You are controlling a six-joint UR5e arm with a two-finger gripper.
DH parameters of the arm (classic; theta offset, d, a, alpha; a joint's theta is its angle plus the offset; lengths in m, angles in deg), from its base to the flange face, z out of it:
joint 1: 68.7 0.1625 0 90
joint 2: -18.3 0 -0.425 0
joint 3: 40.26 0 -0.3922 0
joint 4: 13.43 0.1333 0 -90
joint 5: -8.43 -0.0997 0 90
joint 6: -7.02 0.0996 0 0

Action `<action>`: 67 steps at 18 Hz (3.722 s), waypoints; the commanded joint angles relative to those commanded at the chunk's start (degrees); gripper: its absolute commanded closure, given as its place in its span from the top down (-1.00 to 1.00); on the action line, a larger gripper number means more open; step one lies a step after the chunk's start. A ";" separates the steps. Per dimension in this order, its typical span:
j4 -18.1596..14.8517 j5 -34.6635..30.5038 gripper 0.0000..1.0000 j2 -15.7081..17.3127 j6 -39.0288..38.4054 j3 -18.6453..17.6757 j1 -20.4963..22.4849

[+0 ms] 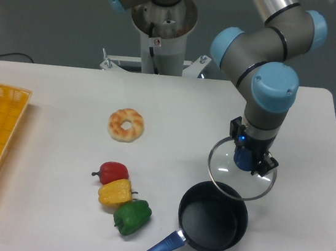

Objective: Place the lid on the table
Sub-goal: 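Lift the glass lid off the black saucepan and move it away, then lower the held glass lid toward the table beside the saucepan, then set the glass lid flat on the table and hold it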

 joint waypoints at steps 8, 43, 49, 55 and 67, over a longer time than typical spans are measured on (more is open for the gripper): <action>1.75 0.00 0.01 0.97 5.72 -4.48 2.82; 13.54 2.37 -0.02 -0.17 13.02 -13.54 7.48; 13.54 2.29 -0.02 -1.05 13.02 -13.72 7.48; 13.89 2.29 -0.02 -1.05 13.02 -14.07 7.92; 15.56 2.29 -0.02 -2.28 13.02 -14.07 7.92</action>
